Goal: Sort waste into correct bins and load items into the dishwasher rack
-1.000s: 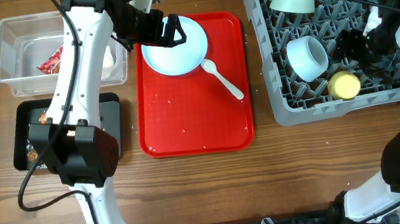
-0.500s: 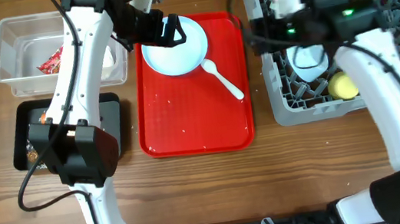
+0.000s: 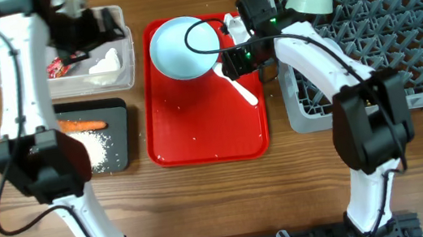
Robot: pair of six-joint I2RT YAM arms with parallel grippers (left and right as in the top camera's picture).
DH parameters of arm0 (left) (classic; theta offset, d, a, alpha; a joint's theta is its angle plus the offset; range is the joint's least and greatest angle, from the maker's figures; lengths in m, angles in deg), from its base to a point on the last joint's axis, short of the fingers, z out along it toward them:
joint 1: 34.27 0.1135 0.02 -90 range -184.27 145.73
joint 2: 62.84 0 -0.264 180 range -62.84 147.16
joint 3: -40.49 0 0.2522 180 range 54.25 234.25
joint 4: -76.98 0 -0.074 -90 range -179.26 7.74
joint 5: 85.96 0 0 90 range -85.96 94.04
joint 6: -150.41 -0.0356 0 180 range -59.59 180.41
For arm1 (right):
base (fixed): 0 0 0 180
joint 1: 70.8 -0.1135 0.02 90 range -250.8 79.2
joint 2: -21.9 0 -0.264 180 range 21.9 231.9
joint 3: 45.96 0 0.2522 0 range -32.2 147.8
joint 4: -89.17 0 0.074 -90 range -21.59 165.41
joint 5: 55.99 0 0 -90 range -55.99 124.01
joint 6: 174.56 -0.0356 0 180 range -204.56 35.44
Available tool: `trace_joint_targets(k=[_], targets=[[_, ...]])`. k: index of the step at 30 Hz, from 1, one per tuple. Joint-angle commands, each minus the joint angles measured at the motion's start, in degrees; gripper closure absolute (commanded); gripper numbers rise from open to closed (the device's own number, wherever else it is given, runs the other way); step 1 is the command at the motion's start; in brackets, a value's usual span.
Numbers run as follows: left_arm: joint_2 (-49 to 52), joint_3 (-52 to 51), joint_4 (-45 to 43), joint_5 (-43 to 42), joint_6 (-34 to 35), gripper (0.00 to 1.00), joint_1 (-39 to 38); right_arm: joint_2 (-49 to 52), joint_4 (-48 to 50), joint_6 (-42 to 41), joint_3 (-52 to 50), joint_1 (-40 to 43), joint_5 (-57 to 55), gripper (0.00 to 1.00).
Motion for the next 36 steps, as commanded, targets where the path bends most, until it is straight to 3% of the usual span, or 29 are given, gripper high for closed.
trace_joint_targets(k=[1, 7, 10, 18, 20, 23, 28, 32, 36], targets=[[-1.0, 0.2, -0.1, 0.2, 1.6, 0.00, 3.3, 4.6, 1.3, 0.8, 0.8, -0.3, 0.1, 0.47], [-1.0, 0.2, -0.4, 0.2, 1.6, 0.00, 4.9, 11.3, 5.2, 4.3, 0.8, -0.3, 0.1, 0.47], [-1.0, 0.2, -0.4, 0.2, 1.6, 0.00, 4.9, 12.5, 5.0, 4.1, 0.6, -0.5, -0.9, 0.53], [-1.0, 0.2, -0.4, 0.2, 1.6, 0.00, 4.9, 12.8, 3.0, 1.4, -2.3, -9.6, -21.6, 0.55], [-1.0, 0.2, -0.4, 0.2, 1.6, 0.00, 4.9, 13.5, 3.0, 0.8, -2.8, -9.7, -21.6, 0.61], [-1.0, 0.2, -0.4, 0.2, 1.6, 0.00, 4.9, 14.7, 3.1, 0.1, -4.0, -9.7, -20.7, 0.81], [-1.0, 0.2, -0.4, 0.2, 1.6, 0.00, 4.9, 14.7, 3.1, -2.3, -4.1, -9.5, -20.5, 0.96], [-1.0, 0.2, -0.4, 0.2, 1.6, 0.00, 4.9, 12.8, 1.3, -2.7, -3.8, -8.2, -16.4, 0.96], [-1.0, 0.2, -0.4, 0.2, 1.6, 0.00, 4.9, 4.0, -2.1, -2.6, -3.8, -5.2, -11.9, 0.96]])
